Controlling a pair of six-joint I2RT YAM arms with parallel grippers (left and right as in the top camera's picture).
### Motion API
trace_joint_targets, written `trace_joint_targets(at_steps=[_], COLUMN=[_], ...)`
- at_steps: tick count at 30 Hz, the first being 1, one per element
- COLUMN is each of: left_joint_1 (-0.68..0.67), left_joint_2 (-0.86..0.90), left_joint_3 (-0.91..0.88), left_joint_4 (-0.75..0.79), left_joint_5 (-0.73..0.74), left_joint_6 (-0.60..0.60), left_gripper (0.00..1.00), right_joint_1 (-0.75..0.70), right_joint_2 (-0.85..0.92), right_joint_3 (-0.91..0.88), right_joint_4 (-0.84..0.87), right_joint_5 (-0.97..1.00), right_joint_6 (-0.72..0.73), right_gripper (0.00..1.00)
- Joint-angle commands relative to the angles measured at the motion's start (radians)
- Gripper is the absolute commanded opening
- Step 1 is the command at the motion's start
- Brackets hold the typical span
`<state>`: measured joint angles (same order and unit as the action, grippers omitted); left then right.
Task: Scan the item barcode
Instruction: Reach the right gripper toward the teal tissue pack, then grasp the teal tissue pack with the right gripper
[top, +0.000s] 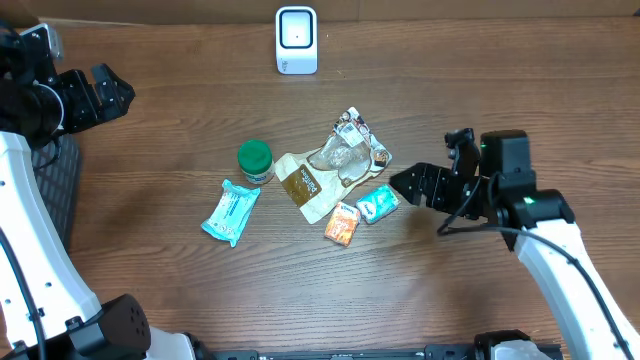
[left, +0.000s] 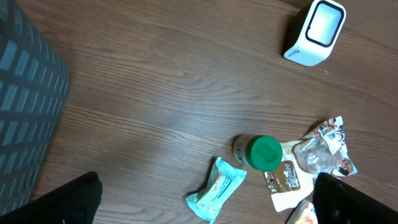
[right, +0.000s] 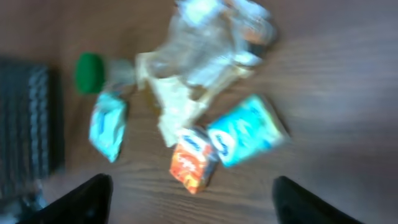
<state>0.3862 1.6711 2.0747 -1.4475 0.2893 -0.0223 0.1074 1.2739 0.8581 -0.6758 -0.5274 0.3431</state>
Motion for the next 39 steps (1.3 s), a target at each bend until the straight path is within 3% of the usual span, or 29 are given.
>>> trace_joint_targets(at_steps=[1, 8, 12, 14, 39], left_joint_1=[-0.003, -0.003, -0.003, -0.003, -0.003], left_joint_2=[-0.007, -0.007, -0.007, -0.007, -0.007], left_joint_3=[0.015, 0.015, 0.015, 0.015, 0.015], left_joint_4=[0.001, 0.001, 0.001, 0.001, 0.001], left_joint_5=[0.015, 0.015, 0.014, 0.014, 0.014], left_joint_6=[0.019, 0.019, 0.019, 0.019, 0.019], left_gripper=[1.0, 1.0, 1.0, 1.0, 1.0], right_joint_1=[0.005, 0.005, 0.011, 0.021, 0.264], right_joint_2=[0.053, 0.182, 0.242, 0.261, 0.308], right_joint_3=[0.018, 0.018, 0.018, 0.018, 0.011], right_joint_4=[-0.014, 0.049, 0.067, 0.069, 0.144], right_joint_5=[0.137, 0.145, 0.138, 0.138, 0.318], right_joint_6=[0.123, 0.208, 0.208, 0.208, 0.342], right_gripper=[0.7, 0.66, 0.48, 0.43, 0.39])
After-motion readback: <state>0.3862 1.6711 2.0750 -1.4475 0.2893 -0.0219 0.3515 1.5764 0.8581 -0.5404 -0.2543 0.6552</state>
